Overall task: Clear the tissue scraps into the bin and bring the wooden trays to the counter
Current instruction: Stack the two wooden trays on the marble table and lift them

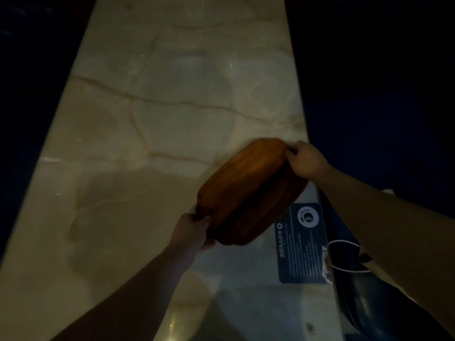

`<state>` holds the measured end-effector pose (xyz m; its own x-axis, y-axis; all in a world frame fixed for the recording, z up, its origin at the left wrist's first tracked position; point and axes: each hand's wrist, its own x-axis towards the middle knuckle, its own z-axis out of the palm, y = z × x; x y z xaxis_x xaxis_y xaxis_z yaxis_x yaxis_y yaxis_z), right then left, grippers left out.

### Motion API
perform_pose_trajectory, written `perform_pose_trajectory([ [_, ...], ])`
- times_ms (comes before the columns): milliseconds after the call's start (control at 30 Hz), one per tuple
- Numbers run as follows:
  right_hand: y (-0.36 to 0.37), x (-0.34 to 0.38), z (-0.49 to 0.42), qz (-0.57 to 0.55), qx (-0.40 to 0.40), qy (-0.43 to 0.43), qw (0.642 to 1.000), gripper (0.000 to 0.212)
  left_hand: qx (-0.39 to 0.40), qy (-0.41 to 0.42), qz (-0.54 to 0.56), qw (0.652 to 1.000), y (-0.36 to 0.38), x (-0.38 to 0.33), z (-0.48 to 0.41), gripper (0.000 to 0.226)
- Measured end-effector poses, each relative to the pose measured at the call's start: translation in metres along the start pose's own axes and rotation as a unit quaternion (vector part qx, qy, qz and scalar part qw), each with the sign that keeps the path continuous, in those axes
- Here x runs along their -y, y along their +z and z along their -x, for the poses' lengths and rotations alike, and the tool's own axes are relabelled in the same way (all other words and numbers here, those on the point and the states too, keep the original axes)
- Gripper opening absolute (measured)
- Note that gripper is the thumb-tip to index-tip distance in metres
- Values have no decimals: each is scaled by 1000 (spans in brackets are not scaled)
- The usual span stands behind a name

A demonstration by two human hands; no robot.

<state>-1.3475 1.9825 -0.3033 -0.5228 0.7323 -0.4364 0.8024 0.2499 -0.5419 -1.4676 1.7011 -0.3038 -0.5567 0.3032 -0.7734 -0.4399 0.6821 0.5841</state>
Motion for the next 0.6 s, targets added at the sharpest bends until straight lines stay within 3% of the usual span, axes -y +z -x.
perform_pose_trajectory([
  [233, 18, -3, 46, -159, 16, 39, 986, 24, -120, 63, -73, 988, -30, -8, 8, 31],
  [467, 40, 29, 79, -169, -29, -46, 984, 21, -206, 165, -73, 962, -71, -8, 38, 35],
  [600, 44, 69, 89, -169, -16, -80, 982, 19, -239, 242, -45, 940, -103, -12, 69, 32],
])
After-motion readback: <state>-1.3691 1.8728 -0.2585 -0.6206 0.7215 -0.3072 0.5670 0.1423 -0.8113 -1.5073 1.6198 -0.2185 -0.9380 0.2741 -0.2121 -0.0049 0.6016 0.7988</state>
